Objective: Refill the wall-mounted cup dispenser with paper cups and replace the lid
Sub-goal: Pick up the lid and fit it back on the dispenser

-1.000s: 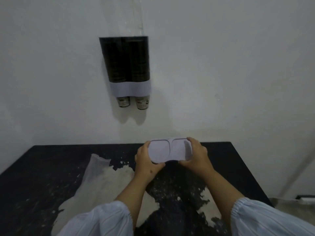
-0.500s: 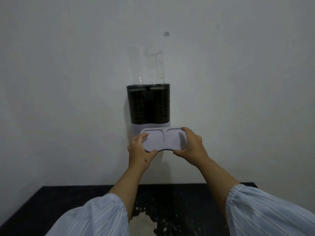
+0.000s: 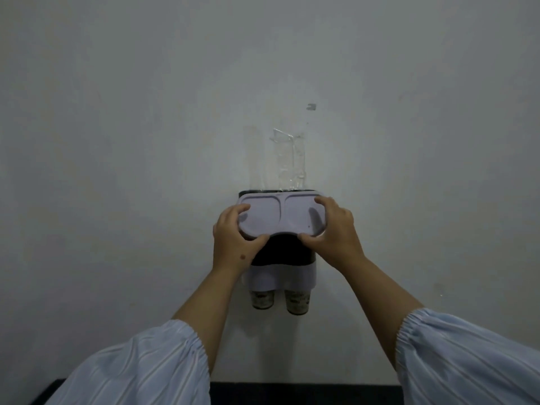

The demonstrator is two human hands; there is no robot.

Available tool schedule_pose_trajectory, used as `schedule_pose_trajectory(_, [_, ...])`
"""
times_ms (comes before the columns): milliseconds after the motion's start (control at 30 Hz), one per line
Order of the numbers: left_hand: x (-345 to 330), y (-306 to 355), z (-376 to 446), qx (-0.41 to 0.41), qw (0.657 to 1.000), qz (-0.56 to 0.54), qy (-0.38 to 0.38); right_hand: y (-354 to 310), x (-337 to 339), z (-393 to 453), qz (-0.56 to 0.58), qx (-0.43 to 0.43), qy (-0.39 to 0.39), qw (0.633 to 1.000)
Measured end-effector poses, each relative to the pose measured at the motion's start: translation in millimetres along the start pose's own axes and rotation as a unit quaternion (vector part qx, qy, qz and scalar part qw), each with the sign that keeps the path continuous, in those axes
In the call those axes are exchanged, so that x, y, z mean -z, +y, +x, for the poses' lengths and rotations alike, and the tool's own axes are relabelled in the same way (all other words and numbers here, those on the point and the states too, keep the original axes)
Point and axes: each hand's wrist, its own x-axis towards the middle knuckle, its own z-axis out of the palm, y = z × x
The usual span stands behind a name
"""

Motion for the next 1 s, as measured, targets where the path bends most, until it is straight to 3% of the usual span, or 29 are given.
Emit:
schedule_pose_trajectory(400, [-7, -5, 58, -0.021, 1.000, 0.011, 0.015, -2, -8, 62, -0.002, -0.004, -0.001, 1.000])
schedule_pose_trajectory(700, [-13, -18, 81, 0.041, 0.999, -0.015, -0.005, 9, -16, 79, 0.065, -0.053, -0.017, 0.996])
schedule_pose_trajectory(1000, [-17, -26, 84, 0.051, 0.998, 0.024, -0.002, 13, -13, 84, 0.026, -0.049, -0.039, 0.998])
